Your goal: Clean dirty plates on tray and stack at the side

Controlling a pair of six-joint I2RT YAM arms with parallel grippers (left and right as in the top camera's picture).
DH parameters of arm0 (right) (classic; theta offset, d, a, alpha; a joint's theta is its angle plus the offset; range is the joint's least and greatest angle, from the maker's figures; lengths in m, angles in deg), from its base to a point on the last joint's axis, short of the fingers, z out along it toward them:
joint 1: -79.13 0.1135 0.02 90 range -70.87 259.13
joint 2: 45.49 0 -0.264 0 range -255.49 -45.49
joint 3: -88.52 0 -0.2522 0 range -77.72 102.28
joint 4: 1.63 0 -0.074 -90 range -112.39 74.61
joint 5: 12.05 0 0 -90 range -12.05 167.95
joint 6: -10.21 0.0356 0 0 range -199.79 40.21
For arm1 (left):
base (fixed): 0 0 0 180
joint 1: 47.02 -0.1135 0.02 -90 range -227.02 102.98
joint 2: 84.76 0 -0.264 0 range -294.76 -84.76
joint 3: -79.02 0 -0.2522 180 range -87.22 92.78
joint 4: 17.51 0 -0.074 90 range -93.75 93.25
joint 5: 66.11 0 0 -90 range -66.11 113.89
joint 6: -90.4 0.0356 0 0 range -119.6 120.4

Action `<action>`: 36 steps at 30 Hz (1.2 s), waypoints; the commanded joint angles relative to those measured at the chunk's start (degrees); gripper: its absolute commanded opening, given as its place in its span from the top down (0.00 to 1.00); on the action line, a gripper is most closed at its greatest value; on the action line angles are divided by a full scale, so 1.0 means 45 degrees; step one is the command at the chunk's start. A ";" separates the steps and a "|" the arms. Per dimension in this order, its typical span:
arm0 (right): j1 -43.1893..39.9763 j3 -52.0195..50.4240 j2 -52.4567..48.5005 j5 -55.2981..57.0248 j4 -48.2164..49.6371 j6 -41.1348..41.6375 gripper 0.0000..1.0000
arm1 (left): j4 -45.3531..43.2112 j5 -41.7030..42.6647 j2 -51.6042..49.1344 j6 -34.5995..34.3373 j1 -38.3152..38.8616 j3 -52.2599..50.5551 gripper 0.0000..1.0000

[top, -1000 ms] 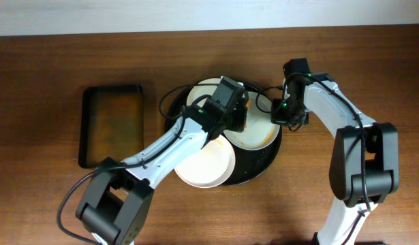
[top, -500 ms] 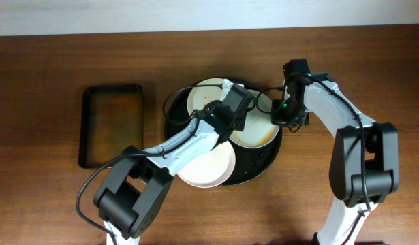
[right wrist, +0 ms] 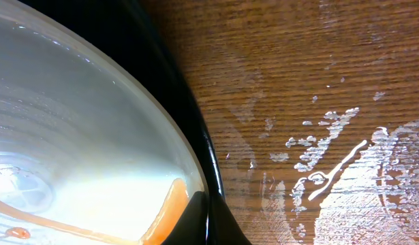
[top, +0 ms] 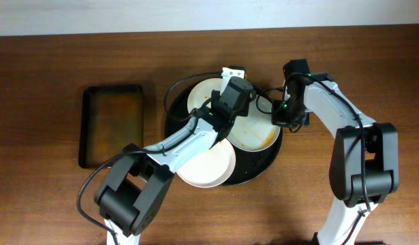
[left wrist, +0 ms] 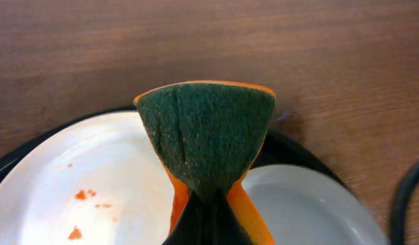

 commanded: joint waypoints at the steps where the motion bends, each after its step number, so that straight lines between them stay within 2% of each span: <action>1: -0.0160 -0.0058 -0.0204 0.1083 -0.0146 0.0058 0.96 | 0.0918 0.1710 0.0486 0.0199 -0.0010 0.0209 1.00; 3: -0.0160 -0.0058 -0.0204 0.1219 -0.0185 0.0058 0.96 | 0.1525 0.2055 0.0257 0.0194 -0.0005 0.0189 1.00; 7: -0.0160 -0.0058 -0.0204 0.1214 -0.0189 0.0058 0.96 | 0.1481 0.3089 -0.0384 0.0209 -0.0005 0.0185 0.99; 9: -0.0160 -0.0058 -0.0204 0.1214 -0.0238 0.0058 0.96 | 0.1792 0.2166 -0.0515 0.0335 -0.0078 0.0185 1.00; 12: -0.0160 -0.0058 -0.0204 0.1214 -0.0282 0.0058 0.96 | 0.1802 0.1039 -0.0515 0.2195 -0.0238 0.0189 1.00; 14: -0.0160 -0.0058 -0.0204 0.1214 -0.0291 0.0058 0.96 | 0.2016 0.0549 -0.0500 0.2229 -0.0282 0.0189 1.00; 19: -0.0160 -0.0058 -0.0204 0.1214 -0.0330 0.0063 0.96 | 0.2059 0.0442 0.0039 0.3070 -0.0282 0.0209 1.00; 24: -0.0160 -0.0058 -0.0204 0.1209 -0.0325 0.0063 0.96 | 0.3177 0.0457 0.0986 0.3060 -0.0282 0.0209 1.00; 28: -0.0160 -0.0058 -0.0204 0.1209 -0.0335 0.0058 0.96 | 0.3036 0.0466 0.1914 0.3050 -0.0282 0.0209 1.00; 30: -0.0160 -0.0058 -0.0204 0.1214 -0.0340 0.0058 0.96 | 0.3055 0.1069 0.2181 0.3011 -0.0282 0.0209 1.00; 33: -0.0160 -0.0058 -0.0204 0.1209 -0.0374 0.0063 0.96 | 0.3589 0.3585 0.2108 0.2817 -0.0277 0.0170 1.00; 34: -0.0160 -0.0058 -0.0204 0.1209 -0.0374 0.0058 0.96 | 0.3755 0.3585 0.1962 0.1967 -0.0277 0.0126 1.00; 36: -0.0160 -0.0058 -0.0204 0.1209 -0.0384 0.0063 0.96 | 0.3755 0.3866 0.1554 0.1399 -0.0267 0.0102 1.00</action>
